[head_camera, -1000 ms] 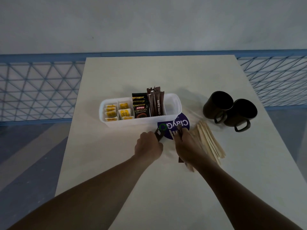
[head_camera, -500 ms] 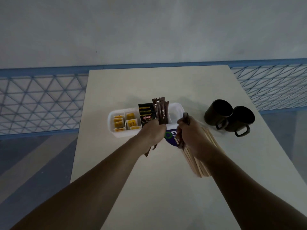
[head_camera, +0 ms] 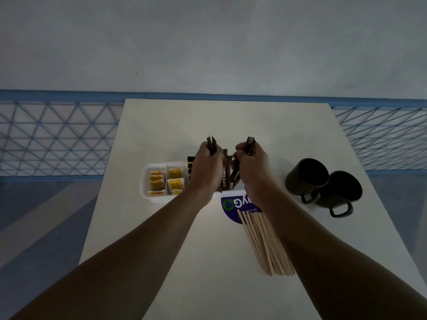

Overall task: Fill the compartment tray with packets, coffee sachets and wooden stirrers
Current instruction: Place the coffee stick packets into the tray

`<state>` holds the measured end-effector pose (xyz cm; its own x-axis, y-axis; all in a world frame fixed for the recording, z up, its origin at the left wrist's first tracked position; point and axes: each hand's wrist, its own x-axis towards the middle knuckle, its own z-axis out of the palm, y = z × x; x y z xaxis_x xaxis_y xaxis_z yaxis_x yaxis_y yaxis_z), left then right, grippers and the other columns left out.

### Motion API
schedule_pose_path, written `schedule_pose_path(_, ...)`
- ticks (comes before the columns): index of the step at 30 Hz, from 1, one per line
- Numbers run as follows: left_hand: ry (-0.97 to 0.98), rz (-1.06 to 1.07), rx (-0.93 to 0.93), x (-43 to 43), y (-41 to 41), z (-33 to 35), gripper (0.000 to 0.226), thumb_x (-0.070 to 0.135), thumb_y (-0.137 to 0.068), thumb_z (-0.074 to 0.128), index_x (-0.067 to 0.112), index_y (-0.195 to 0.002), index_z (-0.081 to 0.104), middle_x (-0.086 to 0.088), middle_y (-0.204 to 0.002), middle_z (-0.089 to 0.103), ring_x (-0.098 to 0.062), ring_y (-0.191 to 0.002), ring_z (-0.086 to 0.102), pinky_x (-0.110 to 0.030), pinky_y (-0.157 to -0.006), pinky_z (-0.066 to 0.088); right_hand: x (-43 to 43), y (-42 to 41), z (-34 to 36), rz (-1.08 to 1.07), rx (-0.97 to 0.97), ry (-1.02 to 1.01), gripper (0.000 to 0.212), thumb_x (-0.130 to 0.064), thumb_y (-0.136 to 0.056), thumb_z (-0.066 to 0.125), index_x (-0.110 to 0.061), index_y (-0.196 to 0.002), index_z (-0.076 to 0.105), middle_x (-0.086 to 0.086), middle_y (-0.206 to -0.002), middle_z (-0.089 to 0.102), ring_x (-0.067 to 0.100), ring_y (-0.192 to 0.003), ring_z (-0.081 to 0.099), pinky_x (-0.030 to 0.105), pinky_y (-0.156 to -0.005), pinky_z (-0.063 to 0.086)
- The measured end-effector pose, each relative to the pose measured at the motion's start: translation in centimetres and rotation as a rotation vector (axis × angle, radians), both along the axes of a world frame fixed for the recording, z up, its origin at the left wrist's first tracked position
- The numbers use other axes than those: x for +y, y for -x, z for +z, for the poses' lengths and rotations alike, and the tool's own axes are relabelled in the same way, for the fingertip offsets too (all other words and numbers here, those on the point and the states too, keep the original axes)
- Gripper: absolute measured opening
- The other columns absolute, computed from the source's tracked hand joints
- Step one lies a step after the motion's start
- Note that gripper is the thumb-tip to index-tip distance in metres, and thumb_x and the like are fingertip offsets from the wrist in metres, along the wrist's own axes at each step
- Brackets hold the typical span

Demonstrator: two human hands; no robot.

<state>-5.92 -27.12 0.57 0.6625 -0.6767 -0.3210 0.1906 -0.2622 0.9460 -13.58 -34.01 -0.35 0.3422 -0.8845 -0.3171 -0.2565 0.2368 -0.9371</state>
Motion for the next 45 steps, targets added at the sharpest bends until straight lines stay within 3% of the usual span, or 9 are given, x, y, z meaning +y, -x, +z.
schedule_pose_path(3,0.024,0.058,-0.033,-0.3,0.1,-0.6,0.011,0.002,-0.091,0.044,0.008,-0.096,0.052,-0.006,-0.083,0.057,-0.01,-0.067,0.054,-0.013,-0.046,0.045,-0.2,-0.4,-1.0,0.006,0.003,0.028,0.019,-0.002,-0.1,0.044,-0.015,-0.098,0.058,0.0,-0.078,0.059,0.011,-0.068,0.056,0.022,-0.061,0.048)
schedule_pose_path(9,-0.017,0.057,-0.144,-0.8,0.8,-3.0,0.008,0.006,-0.091,0.05,0.012,-0.095,0.054,-0.012,-0.091,0.065,-0.025,-0.085,0.065,-0.041,-0.073,0.057,0.1,-0.8,-2.8,0.044,-0.003,0.002,0.019,-0.006,-0.098,0.046,-0.021,-0.09,0.056,0.0,-0.08,0.064,0.014,-0.07,0.062,0.029,-0.059,0.054)
schedule_pose_path(12,-0.031,0.052,-0.24,-0.8,1.0,-3.9,0.011,0.006,-0.092,0.054,0.014,-0.099,0.054,0.001,-0.088,0.064,-0.013,-0.084,0.064,-0.023,-0.07,0.055,0.3,-0.8,-3.7,0.075,0.062,0.01,0.009,-0.025,-0.089,0.049,-0.029,-0.085,0.057,0.003,-0.086,0.07,0.025,-0.081,0.069,0.053,-0.075,0.059)
schedule_pose_path(18,0.001,0.111,-0.382,-0.8,0.7,-3.5,0.02,0.006,-0.091,0.057,0.017,-0.107,0.057,0.013,-0.093,0.062,0.0,-0.09,0.061,-0.012,-0.079,0.05,0.4,-0.8,-3.2,0.176,0.168,0.141,0.03,-0.05,-0.088,0.041,-0.025,-0.094,0.058,0.001,-0.091,0.07,0.022,-0.085,0.068,0.053,-0.077,0.057)
schedule_pose_path(22,0.039,0.131,-0.481,-0.5,-0.6,-2.6,0.015,0.009,-0.091,0.057,0.015,-0.104,0.061,0.008,-0.095,0.067,-0.003,-0.09,0.063,-0.012,-0.079,0.05,0.3,-0.4,-3.1,0.278,0.304,0.359,0.038,-0.042,-0.099,0.04,-0.012,-0.106,0.06,0.005,-0.102,0.06,0.025,-0.093,0.06,0.05,-0.084,0.052)
schedule_pose_path(27,-0.085,0.027,-0.521,0.8,-2.7,-1.6,0.023,0.011,-0.091,0.056,0.017,-0.112,0.062,0.006,-0.103,0.066,0.0,-0.086,0.059,-0.007,-0.071,0.045,-0.7,0.9,-3.1,0.322,0.352,0.353,0.032,-0.037,-0.101,0.045,-0.017,-0.122,0.06,0.005,-0.117,0.053,0.018,-0.103,0.055,0.037,-0.088,0.05)
schedule_pose_path(31,-0.203,-0.232,-0.379,2.0,-3.4,-1.3,0.058,0.014,-0.082,0.067,0.022,-0.136,0.05,0.006,-0.122,0.055,-0.016,-0.102,0.06,-0.022,-0.076,0.05,-1.7,2.3,-2.4,0.37,0.331,0.275,0.035,-0.027,-0.096,0.056,-0.023,-0.131,0.058,-0.002,-0.114,0.064,0.012,-0.091,0.064,0.024,-0.067,0.048)
schedule_pose_path(39,-0.326,-0.492,-0.58,2.0,-2.0,-2.3,0.115,0.026,-0.064,0.09,0.017,-0.154,0.019,-0.007,-0.155,0.025,-0.025,-0.139,0.034,-0.037,-0.11,0.04,-2.0,2.9,-2.4,0.411,0.165,0.105,0.027,-0.022,-0.097,0.057,-0.021,-0.122,0.064,0.006,-0.101,0.071,0.021,-0.069,0.067,0.029,-0.055,0.051)
schedule_pose_path(45,-0.335,-0.306,-0.657,1.3,-2.1,-2.4,0.083,0.027,-0.079,0.079,0.011,-0.147,0.035,-0.01,-0.148,0.041,-0.025,-0.133,0.043,-0.024,-0.099,0.035,-2.3,3.4,-2.6,0.463,0.195,0.183,0.035,-0.006,-0.086,0.069,-0.018,-0.117,0.061,-0.001,-0.105,0.067,0.023,-0.072,0.071,0.03,-0.056,0.057)
